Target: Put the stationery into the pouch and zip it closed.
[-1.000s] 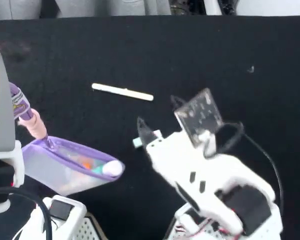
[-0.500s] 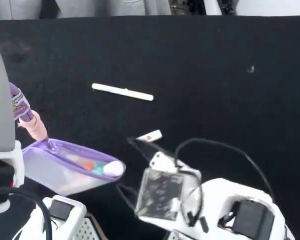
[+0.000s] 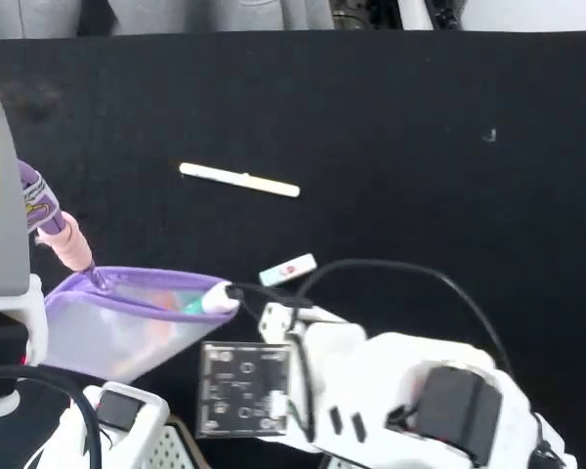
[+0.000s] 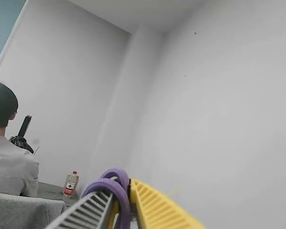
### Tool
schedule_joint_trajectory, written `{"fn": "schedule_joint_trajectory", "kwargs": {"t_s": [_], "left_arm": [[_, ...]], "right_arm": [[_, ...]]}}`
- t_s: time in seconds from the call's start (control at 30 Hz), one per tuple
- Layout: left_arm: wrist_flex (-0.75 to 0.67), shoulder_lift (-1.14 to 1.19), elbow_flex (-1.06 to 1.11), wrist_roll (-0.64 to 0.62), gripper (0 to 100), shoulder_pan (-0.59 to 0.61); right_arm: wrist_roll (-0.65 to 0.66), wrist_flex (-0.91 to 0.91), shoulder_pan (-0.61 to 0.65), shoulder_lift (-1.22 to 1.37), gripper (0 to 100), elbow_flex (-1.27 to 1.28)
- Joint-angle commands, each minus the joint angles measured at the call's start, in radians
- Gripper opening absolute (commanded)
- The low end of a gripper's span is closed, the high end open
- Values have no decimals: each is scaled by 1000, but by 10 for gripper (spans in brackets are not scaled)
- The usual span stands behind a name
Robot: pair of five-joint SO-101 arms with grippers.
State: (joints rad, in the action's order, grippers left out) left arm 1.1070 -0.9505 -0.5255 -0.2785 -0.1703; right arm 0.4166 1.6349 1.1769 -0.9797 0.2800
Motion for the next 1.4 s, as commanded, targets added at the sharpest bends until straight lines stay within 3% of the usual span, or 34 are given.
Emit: {"fn": "schedule_joint_trajectory", "kwargs": {"t_s": [0.0,0.17,0.4,0.87,1.13,1.37], "left_arm": [[-2,0,1,3,30,-2],[0,0,1,3,30,-4],[0,0,1,3,30,-4],[-5,-2,67,3,30,-4],[-26,-2,68,3,30,-4],[-61,-2,67,9,30,1]], "right_arm": [[84,-23,6,50,265,-53],[212,-26,-170,110,193,-85],[238,-25,-331,153,243,-177],[238,-32,-229,237,249,-136],[226,126,-140,228,248,-248],[213,129,-138,225,248,-151]]}}
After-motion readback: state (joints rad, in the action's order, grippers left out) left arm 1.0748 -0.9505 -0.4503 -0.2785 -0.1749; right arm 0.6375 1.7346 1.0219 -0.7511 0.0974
